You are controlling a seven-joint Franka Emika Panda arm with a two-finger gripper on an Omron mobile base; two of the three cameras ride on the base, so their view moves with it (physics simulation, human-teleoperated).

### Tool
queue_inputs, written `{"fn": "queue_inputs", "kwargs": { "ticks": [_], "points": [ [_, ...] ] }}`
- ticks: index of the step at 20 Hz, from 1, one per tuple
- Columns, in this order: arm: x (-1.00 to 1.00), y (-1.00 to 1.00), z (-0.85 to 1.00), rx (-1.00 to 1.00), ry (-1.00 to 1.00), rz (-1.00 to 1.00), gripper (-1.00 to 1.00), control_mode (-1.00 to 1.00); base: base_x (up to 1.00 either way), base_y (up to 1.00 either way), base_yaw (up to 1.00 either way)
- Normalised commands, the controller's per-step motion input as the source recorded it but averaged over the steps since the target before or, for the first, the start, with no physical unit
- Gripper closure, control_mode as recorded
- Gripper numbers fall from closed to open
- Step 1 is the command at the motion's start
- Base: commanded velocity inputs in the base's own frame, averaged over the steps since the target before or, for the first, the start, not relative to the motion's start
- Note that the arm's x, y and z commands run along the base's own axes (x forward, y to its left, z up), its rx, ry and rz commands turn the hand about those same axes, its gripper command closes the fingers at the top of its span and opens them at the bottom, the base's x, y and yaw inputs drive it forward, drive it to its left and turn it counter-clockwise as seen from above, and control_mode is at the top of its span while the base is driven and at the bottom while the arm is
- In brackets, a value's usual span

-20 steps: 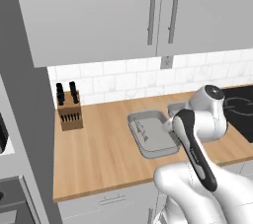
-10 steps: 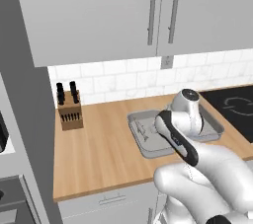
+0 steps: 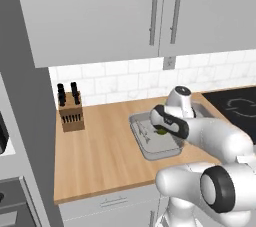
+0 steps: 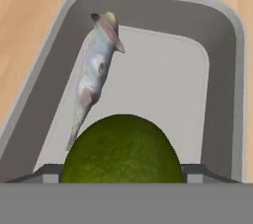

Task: Place one lime and one fish in each tupperware on the nearby counter, to pack two identical lunches.

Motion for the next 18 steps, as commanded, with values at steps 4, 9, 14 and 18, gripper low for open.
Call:
{"fn": "queue_inputs", "kwargs": {
  "ticks": [4,9,14,18],
  "points": [
    [0.29,0.0,-0.48,0.0,0.0,0.0,1.0,-1.0,0.0,0.0,0.0],
    [0.22,0.0,-0.39,0.0,0.01,0.0,1.0,-1.0,0.0,0.0,0.0],
    [0.09,0.01,-0.16,0.0,0.02,0.0,-1.0,-1.0,0.0,0.0,0.0],
    [0.05,0.0,0.0,0.0,0.0,0.0,-1.0,-1.0,0.0,0.0,0.0]
  ]
}}
